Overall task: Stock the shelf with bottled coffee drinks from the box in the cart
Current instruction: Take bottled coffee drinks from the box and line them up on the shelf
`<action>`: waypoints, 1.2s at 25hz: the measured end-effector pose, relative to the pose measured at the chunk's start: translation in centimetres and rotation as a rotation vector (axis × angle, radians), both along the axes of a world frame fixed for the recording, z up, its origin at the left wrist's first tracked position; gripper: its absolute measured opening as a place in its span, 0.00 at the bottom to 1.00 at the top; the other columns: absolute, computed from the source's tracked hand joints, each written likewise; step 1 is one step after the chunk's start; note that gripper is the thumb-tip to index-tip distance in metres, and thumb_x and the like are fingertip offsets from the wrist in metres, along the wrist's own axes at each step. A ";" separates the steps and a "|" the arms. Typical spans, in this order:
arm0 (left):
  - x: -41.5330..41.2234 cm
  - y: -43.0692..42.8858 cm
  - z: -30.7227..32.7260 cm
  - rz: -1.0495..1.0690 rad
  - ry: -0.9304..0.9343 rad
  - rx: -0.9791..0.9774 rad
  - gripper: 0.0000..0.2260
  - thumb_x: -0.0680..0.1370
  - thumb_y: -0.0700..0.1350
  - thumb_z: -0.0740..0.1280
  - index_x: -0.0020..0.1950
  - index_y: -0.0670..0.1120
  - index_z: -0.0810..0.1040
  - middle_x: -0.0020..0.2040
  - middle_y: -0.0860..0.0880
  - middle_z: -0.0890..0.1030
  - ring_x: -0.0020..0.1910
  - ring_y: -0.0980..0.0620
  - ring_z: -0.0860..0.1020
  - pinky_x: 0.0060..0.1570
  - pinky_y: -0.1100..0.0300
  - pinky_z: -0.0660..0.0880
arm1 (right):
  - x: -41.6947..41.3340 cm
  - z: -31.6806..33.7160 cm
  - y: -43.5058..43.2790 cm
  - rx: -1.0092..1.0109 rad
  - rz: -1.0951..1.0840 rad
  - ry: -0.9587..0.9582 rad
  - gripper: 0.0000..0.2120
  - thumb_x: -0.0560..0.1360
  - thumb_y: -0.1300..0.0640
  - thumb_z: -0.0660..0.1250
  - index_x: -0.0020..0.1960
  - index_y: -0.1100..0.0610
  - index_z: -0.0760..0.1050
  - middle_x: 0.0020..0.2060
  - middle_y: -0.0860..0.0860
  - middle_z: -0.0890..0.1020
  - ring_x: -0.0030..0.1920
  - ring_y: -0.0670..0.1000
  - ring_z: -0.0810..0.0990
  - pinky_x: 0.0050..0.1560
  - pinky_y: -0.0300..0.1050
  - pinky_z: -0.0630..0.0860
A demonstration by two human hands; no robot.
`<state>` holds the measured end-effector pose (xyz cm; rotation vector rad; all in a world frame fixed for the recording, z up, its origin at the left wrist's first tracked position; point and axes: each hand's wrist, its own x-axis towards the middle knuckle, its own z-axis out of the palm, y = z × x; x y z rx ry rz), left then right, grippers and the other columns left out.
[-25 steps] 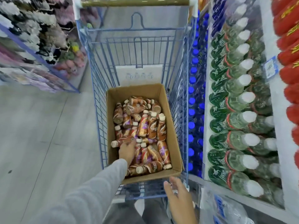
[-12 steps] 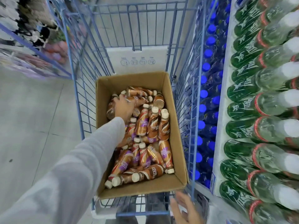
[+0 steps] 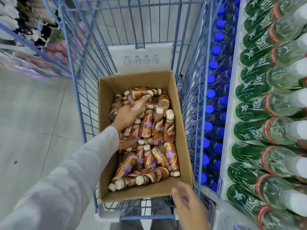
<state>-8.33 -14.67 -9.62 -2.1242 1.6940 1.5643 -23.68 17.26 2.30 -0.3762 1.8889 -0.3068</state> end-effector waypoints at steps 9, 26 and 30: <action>8.3 14.6 12.5 0.718 0.479 0.228 0.36 0.65 0.52 0.81 0.69 0.46 0.72 0.60 0.43 0.84 0.53 0.45 0.86 0.43 0.54 0.84 | 0.6 -4.7 -10.1 -0.134 0.144 -0.014 0.23 0.81 0.41 0.64 0.73 0.49 0.69 0.67 0.45 0.76 0.63 0.44 0.75 0.63 0.44 0.74; 12.4 22.0 11.5 0.667 0.412 0.251 0.27 0.55 0.64 0.81 0.51 0.64 0.81 0.51 0.54 0.86 0.49 0.52 0.86 0.41 0.56 0.82 | 6.2 -18.5 -19.1 -0.197 0.134 0.538 0.36 0.82 0.47 0.63 0.82 0.53 0.48 0.73 0.63 0.63 0.67 0.65 0.72 0.63 0.61 0.76; 13.2 22.2 10.7 0.651 0.386 0.252 0.21 0.54 0.65 0.80 0.45 0.68 0.80 0.48 0.58 0.85 0.46 0.56 0.85 0.41 0.57 0.82 | 6.7 -19.0 -22.2 -0.048 -0.065 0.556 0.33 0.80 0.50 0.66 0.80 0.51 0.54 0.77 0.63 0.54 0.72 0.67 0.65 0.68 0.60 0.69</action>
